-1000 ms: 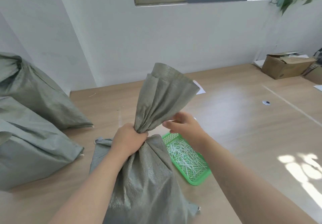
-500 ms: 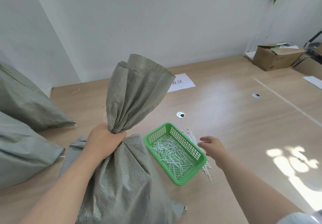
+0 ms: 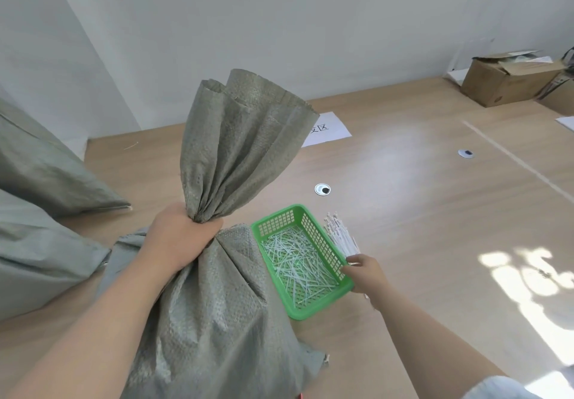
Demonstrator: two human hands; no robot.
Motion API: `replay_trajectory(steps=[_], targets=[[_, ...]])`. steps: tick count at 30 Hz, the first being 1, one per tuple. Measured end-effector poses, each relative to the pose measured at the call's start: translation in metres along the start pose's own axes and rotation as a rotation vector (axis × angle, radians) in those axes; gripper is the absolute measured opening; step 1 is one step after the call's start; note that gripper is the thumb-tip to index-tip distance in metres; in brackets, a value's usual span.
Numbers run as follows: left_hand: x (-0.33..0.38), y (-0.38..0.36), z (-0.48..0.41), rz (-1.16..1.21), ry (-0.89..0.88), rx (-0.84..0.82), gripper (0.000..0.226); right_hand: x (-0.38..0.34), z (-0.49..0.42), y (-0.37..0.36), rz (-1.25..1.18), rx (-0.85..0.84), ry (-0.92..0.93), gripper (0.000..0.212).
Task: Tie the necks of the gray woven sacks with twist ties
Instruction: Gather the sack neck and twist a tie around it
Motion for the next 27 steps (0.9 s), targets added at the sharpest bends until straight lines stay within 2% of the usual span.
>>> replay_trajectory(steps=[4,10,12,15,17,20,24,27], targets=[[0.005,-0.001,0.0,-0.003,-0.024,-0.011,0.023,0.008,0.005,-0.009,-0.028,-0.019,-0.026,0.031],[-0.001,0.0,-0.005,0.003,-0.025,-0.006,0.007,0.009,0.001,-0.013,0.031,-0.035,-0.023,0.018],[-0.002,0.0,-0.005,-0.005,-0.037,-0.002,0.015,0.007,-0.006,-0.008,0.1,0.01,0.012,0.014],[-0.003,0.0,-0.007,0.011,-0.036,-0.003,0.028,0.007,-0.02,-0.004,0.272,0.044,0.082,0.022],[-0.001,0.0,-0.006,0.015,-0.028,-0.002,0.047,0.007,-0.029,-0.005,0.393,0.038,0.136,0.025],[0.003,-0.001,-0.005,0.034,-0.03,-0.013,0.055,0.006,-0.037,-0.014,0.568,0.055,0.209,0.027],[-0.001,-0.003,-0.007,0.014,-0.06,-0.006,0.03,0.012,-0.045,-0.028,0.79,0.127,0.259,0.013],[-0.004,-0.004,-0.008,0.007,-0.085,0.007,0.029,0.014,-0.048,-0.032,0.855,0.167,0.262,0.012]])
Point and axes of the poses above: each hand's wrist, its own z-axis away from the middle knuckle, its own y-axis out of the back of the hand, x = y × z, the point moved 2 cm from there along -z, towards the middle knuckle, and after that the axes turned 10 degrees about x, right-handed, at the moved point
